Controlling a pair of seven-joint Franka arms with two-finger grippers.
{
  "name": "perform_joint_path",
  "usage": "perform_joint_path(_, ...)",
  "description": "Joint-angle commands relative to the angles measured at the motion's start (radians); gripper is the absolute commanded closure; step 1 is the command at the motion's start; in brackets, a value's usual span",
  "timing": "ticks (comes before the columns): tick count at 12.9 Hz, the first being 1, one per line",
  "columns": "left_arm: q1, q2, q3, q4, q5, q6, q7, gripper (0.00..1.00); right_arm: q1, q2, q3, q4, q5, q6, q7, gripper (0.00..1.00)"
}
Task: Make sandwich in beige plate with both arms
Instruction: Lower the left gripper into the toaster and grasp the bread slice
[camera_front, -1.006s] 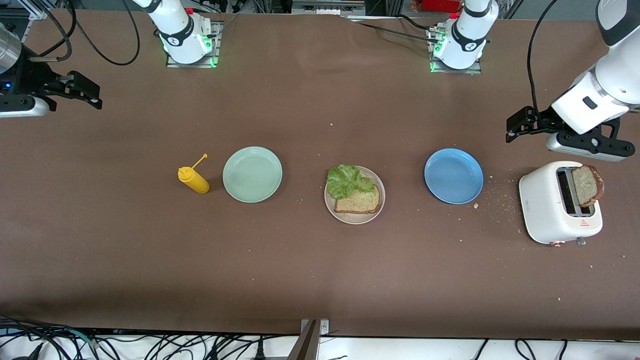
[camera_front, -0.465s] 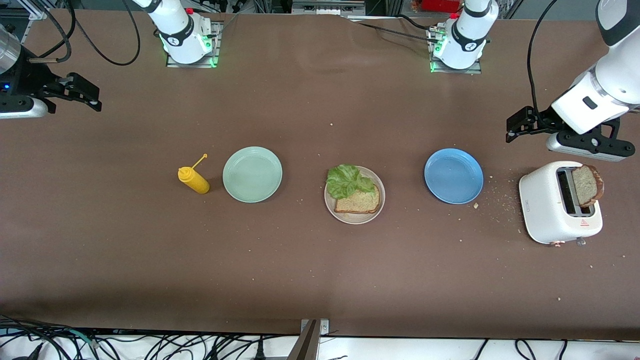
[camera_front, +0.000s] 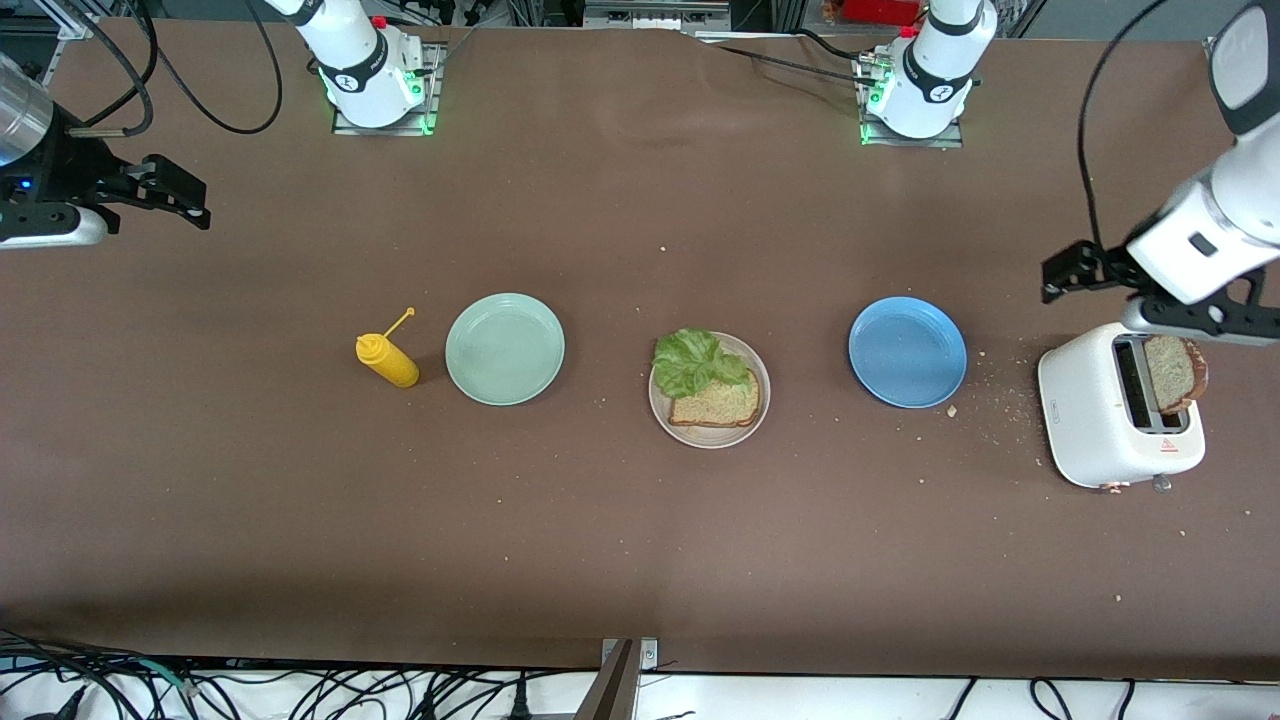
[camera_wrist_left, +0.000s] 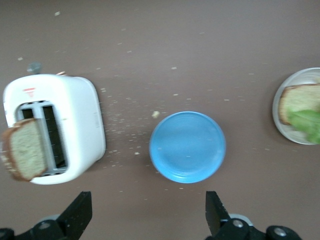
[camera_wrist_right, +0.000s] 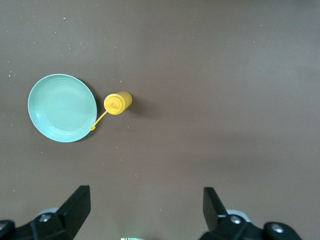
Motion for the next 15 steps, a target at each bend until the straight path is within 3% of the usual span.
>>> perform_joint_path(1, 0.078, 0.119, -0.002, 0.122, 0.035, -0.015, 0.016, 0.0, 0.002, 0.004, 0.002, 0.01, -0.015, 0.002, 0.005, 0.0)
perform_joint_path(6, 0.199, 0.202, 0.001, 0.126, 0.038, -0.006, 0.07, 0.0, 0.002, 0.007, 0.002, 0.01, -0.009, 0.002, 0.007, 0.0)
perform_joint_path(11, 0.305, 0.277, -0.001, 0.113, 0.04, 0.127, 0.166, 0.0, 0.002, 0.013, 0.002, 0.009, -0.009, 0.003, 0.01, 0.0)
perform_joint_path(14, 0.328, 0.34, -0.001, 0.113, 0.038, 0.196, 0.209, 0.04, 0.002, 0.015, 0.002, 0.007, -0.011, 0.009, 0.01, 0.0)
perform_joint_path(15, 0.331, 0.346, -0.001, 0.113, 0.04, 0.198, 0.223, 0.09, 0.001, 0.015, 0.002, 0.007, -0.011, 0.008, 0.01, 0.0)
